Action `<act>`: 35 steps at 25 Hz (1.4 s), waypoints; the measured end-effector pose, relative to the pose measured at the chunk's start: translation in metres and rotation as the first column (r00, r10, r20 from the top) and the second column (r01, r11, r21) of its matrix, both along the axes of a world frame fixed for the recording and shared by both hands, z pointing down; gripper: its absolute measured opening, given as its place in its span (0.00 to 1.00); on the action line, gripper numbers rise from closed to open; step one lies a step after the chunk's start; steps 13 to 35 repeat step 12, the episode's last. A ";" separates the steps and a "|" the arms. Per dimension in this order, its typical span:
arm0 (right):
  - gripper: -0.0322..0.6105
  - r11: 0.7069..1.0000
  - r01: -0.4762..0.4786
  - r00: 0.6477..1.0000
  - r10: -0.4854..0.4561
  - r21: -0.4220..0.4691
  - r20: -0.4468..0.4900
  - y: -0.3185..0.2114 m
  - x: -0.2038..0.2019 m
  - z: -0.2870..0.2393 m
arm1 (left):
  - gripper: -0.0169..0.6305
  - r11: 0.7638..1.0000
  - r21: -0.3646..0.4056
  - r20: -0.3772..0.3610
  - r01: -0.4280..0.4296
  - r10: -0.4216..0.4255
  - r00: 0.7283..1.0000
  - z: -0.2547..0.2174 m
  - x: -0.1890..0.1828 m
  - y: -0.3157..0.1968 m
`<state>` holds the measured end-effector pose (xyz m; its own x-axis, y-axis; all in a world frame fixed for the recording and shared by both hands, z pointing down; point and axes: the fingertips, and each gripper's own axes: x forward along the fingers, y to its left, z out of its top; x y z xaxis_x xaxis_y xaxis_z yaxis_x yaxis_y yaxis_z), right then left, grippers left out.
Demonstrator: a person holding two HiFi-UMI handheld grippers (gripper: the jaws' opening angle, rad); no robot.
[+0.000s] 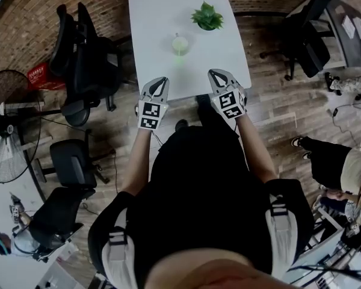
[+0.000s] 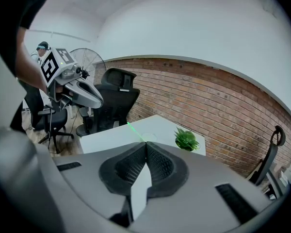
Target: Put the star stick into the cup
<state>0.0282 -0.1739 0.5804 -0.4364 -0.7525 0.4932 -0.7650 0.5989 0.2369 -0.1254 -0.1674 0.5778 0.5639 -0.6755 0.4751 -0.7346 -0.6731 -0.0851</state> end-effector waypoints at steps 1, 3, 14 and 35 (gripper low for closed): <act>0.05 1.000 -0.005 1.000 0.005 0.002 0.002 0.003 -0.001 -0.001 | 0.07 1.000 -0.001 -0.005 -0.004 0.004 1.000 0.000 -0.001 0.004; 0.05 1.000 -0.014 1.000 0.014 0.003 0.002 0.011 -0.004 -0.002 | 0.07 1.000 -0.005 -0.016 -0.011 0.011 1.000 0.000 -0.003 0.012; 0.05 0.998 -0.056 0.998 0.056 0.005 -0.008 0.058 -0.020 0.001 | 0.07 0.999 -0.005 -0.030 -0.043 0.043 0.999 0.001 -0.023 0.052; 0.05 0.998 -0.056 0.998 0.056 0.005 -0.008 0.058 -0.020 0.001 | 0.07 0.999 -0.005 -0.030 -0.043 0.043 0.999 0.001 -0.023 0.052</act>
